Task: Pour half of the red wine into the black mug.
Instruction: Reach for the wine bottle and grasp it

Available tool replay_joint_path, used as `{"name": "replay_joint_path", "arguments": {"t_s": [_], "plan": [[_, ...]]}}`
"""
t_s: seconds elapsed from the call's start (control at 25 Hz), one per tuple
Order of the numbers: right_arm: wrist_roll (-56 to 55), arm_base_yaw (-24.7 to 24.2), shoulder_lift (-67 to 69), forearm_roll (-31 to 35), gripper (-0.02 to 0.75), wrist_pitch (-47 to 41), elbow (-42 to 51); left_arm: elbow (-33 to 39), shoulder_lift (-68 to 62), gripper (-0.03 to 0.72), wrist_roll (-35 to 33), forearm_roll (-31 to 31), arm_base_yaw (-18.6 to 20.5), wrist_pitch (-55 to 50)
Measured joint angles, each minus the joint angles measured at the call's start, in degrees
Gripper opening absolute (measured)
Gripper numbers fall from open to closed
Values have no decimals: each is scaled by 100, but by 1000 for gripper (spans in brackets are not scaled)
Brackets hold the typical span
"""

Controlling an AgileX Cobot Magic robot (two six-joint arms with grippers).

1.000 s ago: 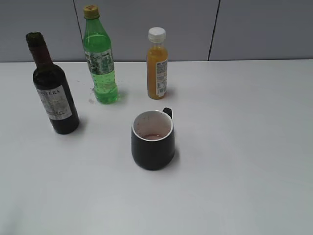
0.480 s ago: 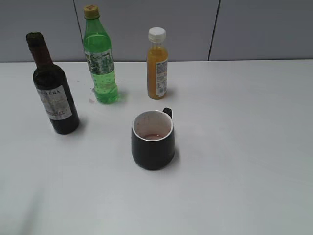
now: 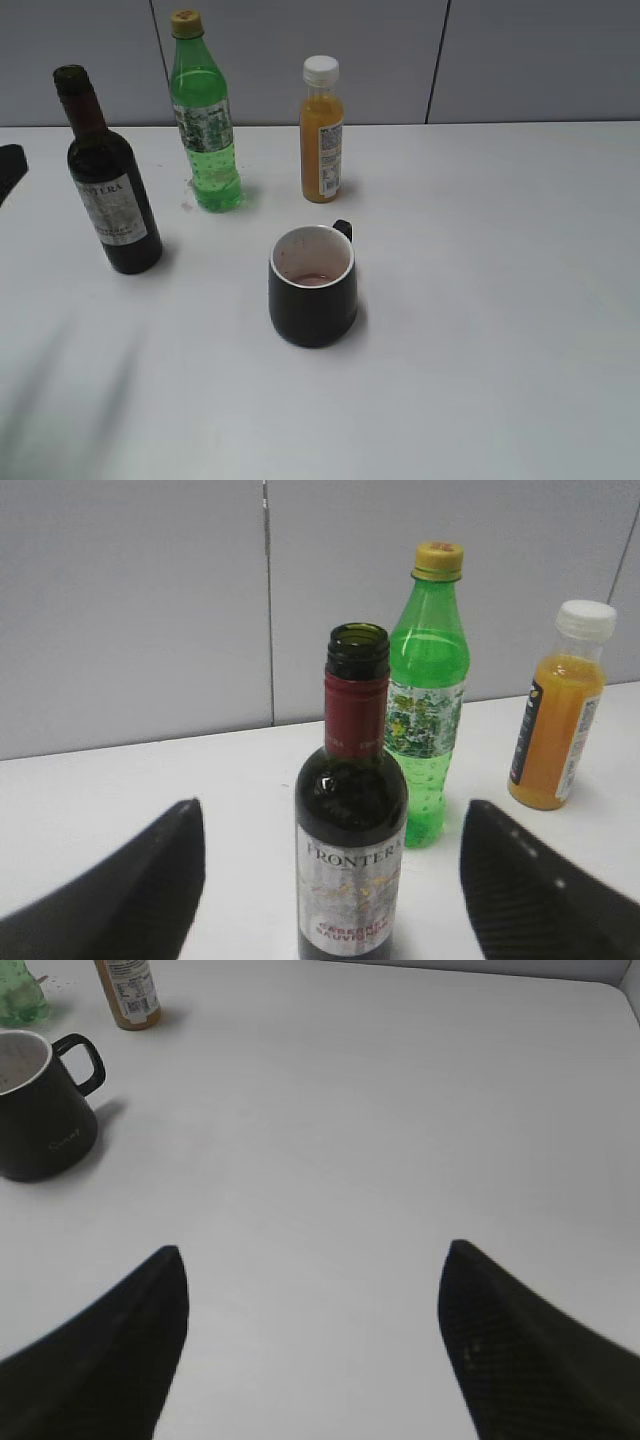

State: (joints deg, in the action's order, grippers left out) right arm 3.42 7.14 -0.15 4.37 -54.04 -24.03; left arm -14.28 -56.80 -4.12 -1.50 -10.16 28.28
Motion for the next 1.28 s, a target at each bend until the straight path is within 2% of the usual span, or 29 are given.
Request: {"name": "replay_joint_path", "arguments": {"t_s": [0.16,0.24,0.4,0.72,0.92,1.08,1.28], "plan": [[0,0,0,0,591,0,0,0,-885,593,83,388,0,801],[0,0,0,0,590,0,0,0,-1272,622,267,506,0,1117],[2,0,0,13,590,0,0,-5,-2030,683,764,547,0,1687],[2,0,0,70,589,0,0,-21,-3341,693,789,584,0,3544],[2,0,0,76,588,0,0,-4,-4046,693,300,357,0,3991],[2,0,0,76,588,0,0,1,-4367,693,197,77,0,4053],[2,0,0,76,588,0,0,-30,-4650,693,165,9,0,4064]]}}
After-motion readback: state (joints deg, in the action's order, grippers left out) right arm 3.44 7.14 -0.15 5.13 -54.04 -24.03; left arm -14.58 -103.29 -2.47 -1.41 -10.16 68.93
